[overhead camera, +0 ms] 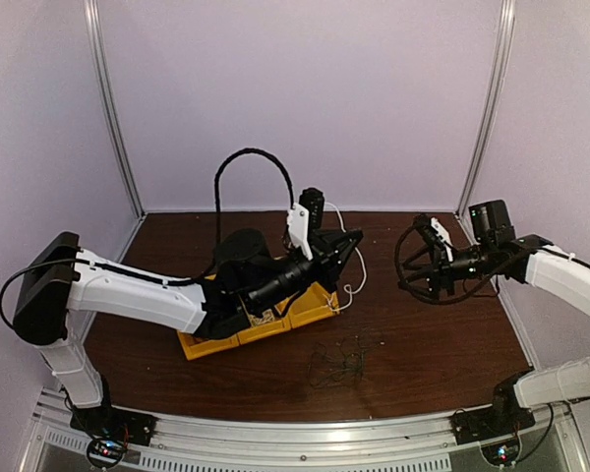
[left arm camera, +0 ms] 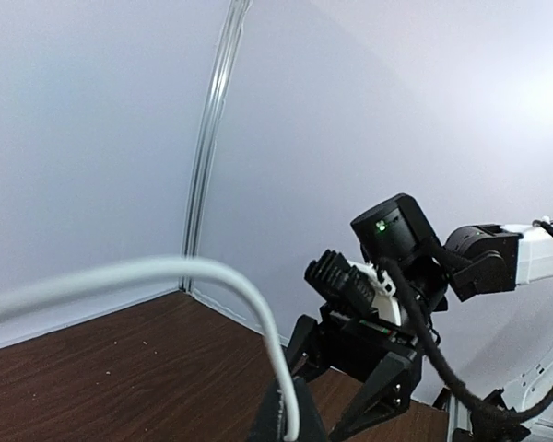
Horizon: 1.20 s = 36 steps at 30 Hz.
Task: Untangle the cables
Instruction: Untie one of the twisted cables from the tangled cable pile.
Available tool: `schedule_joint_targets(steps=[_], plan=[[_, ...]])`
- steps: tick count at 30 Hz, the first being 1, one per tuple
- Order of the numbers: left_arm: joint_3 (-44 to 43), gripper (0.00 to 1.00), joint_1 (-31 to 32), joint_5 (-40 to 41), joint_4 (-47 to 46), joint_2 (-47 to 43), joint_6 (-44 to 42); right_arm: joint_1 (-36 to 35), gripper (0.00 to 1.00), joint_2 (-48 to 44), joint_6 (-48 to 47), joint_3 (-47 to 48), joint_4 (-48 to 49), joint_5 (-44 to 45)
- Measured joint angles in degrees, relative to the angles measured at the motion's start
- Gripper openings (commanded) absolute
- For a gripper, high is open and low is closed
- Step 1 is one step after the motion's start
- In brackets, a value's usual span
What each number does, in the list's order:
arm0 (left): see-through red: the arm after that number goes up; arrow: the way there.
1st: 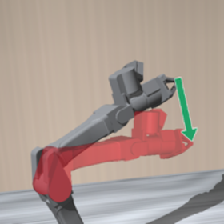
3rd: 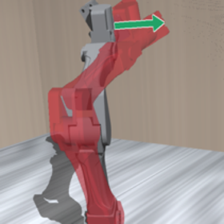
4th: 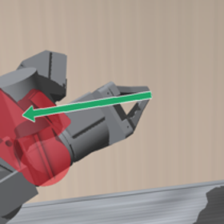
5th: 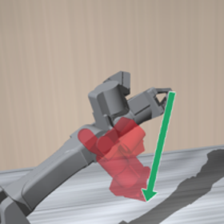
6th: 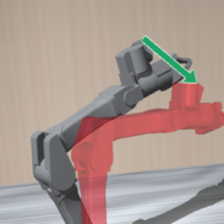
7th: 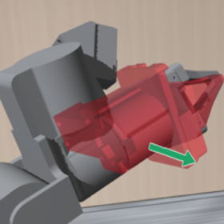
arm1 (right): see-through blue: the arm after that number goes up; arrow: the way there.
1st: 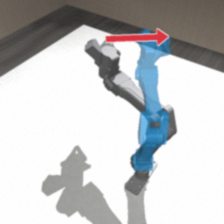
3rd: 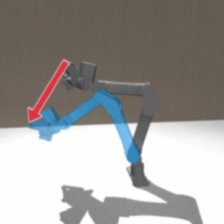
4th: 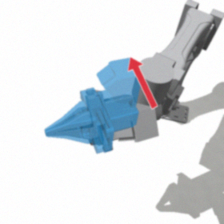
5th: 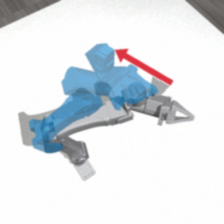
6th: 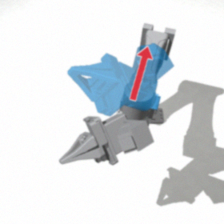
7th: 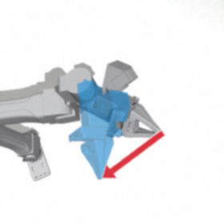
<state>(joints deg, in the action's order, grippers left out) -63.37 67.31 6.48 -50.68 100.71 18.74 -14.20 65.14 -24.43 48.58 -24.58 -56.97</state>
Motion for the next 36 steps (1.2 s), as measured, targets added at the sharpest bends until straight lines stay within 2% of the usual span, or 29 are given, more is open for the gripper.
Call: schedule_joint_targets(steps=[12, 20, 21, 26, 29, 36], plan=[[5.0, 0.0, 0.0, 2.7, 1.3, -3.1, 1.3, -11.2, 0.66, 22.6, -7.5, 2.3, -3.8, 4.6], [7.0, 0.0, 0.0, 3.5, 1.1, -4.7, 1.6, -12.5, 0.59, 28.8, -8.1, 4.8, -4.5, 5.6], [7.0, 0.0, 0.0, 3.6, 1.1, -4.7, 1.6, -12.5, 0.55, 29.8, -8.2, 5.5, -4.5, 5.6], [7.1, 0.0, 0.0, 3.8, 1.1, -4.7, 1.6, -12.6, 0.13, 35.0, -9.4, 8.2, -5.1, 5.5], [7.5, 0.0, 0.0, 4.1, 1.2, -5.1, 1.6, -12.8, 0.0, 37.7, -9.8, 8.6, -6.5, 5.5], [7.9, 0.0, 0.0, 4.9, 2.9, -7.5, 0.6, -10.1, 0.0, 39.2, -9.9, 9.3, -8.6, 5.7]])
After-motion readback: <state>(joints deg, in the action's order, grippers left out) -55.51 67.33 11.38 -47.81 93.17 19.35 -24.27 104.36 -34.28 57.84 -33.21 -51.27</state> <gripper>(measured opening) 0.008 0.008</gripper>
